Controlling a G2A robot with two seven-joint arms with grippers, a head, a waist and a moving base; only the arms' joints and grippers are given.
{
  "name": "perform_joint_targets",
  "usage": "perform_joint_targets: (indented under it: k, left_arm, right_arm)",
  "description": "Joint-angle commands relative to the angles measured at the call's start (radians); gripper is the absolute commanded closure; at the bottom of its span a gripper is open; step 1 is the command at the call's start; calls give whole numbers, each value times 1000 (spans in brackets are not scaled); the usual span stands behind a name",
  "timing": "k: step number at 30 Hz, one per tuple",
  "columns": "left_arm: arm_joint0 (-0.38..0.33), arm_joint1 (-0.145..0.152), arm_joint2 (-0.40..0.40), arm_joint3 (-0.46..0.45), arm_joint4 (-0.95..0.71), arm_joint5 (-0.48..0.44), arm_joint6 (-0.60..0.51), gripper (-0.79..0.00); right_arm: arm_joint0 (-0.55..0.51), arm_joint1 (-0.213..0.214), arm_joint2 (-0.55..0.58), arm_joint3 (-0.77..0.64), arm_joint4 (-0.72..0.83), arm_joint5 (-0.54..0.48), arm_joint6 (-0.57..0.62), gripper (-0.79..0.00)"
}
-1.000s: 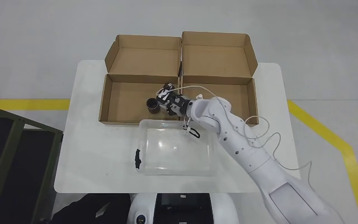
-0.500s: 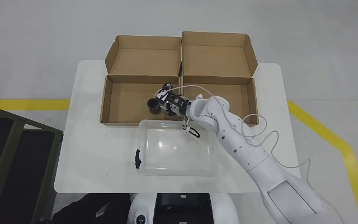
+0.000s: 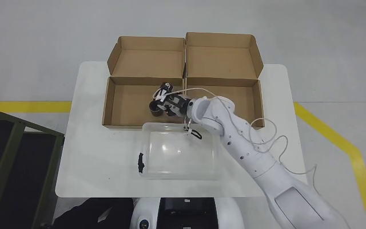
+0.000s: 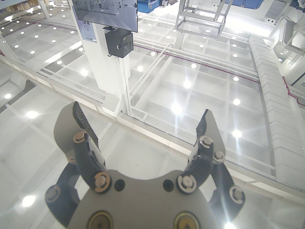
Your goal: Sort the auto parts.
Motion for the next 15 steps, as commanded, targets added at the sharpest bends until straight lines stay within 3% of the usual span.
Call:
perform_joint_targets:
  k: [1,8,13,15]
  left_arm:
    - [0,0,0,0,0,0,0,-785]
    - [0,0,0,0,0,0,0,-785]
    - [0,0,0,0,0,0,0,-785]
    - [0,0,0,0,0,0,0,-785]
  right_arm:
    - [-11,3,7,-31,-7,0,8,-345]
    - [-84,21,58,-167,-8,-2,-7,-385]
    - [-158,41,113,-273,-33,-20,-37,-591]
    - [-195,50,141,-308,-39,-20,-42,-628]
